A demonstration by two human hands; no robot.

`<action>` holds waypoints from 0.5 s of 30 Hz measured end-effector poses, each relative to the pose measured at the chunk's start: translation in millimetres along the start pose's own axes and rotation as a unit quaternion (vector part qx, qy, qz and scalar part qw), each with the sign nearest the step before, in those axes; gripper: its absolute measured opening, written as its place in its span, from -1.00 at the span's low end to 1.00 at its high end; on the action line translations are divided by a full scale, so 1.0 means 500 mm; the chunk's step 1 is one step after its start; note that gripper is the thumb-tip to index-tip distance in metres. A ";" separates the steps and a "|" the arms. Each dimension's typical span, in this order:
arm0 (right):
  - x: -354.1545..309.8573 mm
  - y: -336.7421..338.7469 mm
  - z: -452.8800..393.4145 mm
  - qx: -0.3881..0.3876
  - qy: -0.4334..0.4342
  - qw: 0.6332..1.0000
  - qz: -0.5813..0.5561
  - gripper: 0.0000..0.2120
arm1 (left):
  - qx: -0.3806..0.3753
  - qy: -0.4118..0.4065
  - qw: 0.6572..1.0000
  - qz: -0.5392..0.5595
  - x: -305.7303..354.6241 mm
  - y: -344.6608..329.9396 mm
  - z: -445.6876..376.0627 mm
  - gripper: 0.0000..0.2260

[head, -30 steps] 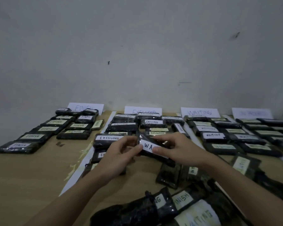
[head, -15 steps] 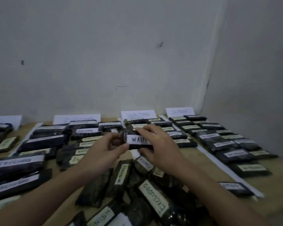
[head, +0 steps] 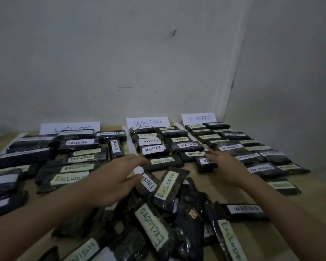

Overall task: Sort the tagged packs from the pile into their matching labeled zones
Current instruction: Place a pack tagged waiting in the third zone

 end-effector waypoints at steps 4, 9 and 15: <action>-0.019 -0.003 -0.004 -0.031 0.005 0.999 0.008 -0.38 | 0.008 0.051 0.999 -0.012 -0.064 0.037 0.036 -0.74; -0.151 0.058 -0.015 0.093 0.073 0.980 -0.160 -0.47 | 0.008 0.076 0.997 -0.031 -0.113 0.061 0.087 -0.80; -0.359 0.095 -0.003 0.031 0.210 0.954 -0.210 -0.62 | -0.006 0.111 0.992 -0.059 -0.146 0.087 0.147 -0.82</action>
Point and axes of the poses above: each hand's wrist, its own z-axis away from the middle knuckle, its own y-axis out of the back of the hand, x = y × z, the point moved 3 cm from there along -z, towards the middle knuckle, and after that the axes turned 11 degrees about x, right-handed, at the moved point
